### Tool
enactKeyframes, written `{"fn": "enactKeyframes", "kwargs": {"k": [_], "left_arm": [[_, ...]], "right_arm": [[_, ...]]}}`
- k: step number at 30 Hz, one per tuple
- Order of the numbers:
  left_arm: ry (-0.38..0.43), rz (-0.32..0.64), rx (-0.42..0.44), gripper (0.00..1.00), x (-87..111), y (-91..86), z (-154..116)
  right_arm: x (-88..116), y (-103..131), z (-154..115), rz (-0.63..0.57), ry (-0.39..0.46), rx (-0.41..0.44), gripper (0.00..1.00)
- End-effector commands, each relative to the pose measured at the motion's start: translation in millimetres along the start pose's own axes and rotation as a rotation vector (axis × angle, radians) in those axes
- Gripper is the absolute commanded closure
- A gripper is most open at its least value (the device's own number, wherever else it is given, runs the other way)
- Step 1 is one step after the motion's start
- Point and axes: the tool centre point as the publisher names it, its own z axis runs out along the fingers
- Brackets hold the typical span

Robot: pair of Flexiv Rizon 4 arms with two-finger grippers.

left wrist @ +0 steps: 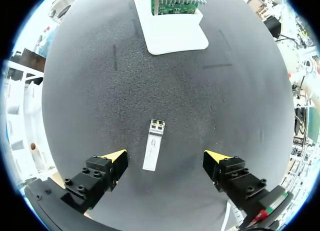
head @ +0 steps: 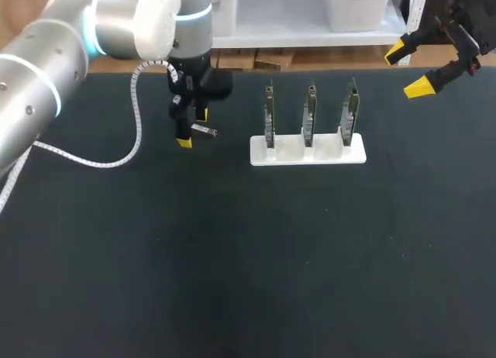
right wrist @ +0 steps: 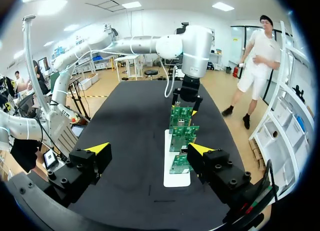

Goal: Pick up the optical module with the left hand, and insert it into the network port with the right hand.

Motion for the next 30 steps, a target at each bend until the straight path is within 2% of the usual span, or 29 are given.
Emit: {"fn": "enactKeyframes", "kwargs": {"k": [1, 19, 30], "left_arm": [[0.001, -0.002, 0.064, 0.00, 1.9, 8.8, 0.0], [-0.006, -0.019, 0.071, 0.00, 3.1, 26.0, -3.8], [0.004, -0.016, 0.084, 0.00, 5.5, 30.0, 0.3]], "right_arm": [[0.1, 1.1, 0.1, 0.000, 0.000, 0.002, 0.00], [0.1, 1.1, 0.1, 0.000, 0.000, 0.002, 0.00], [0.1, 1.1, 0.1, 0.000, 0.000, 0.002, 0.00]]}}
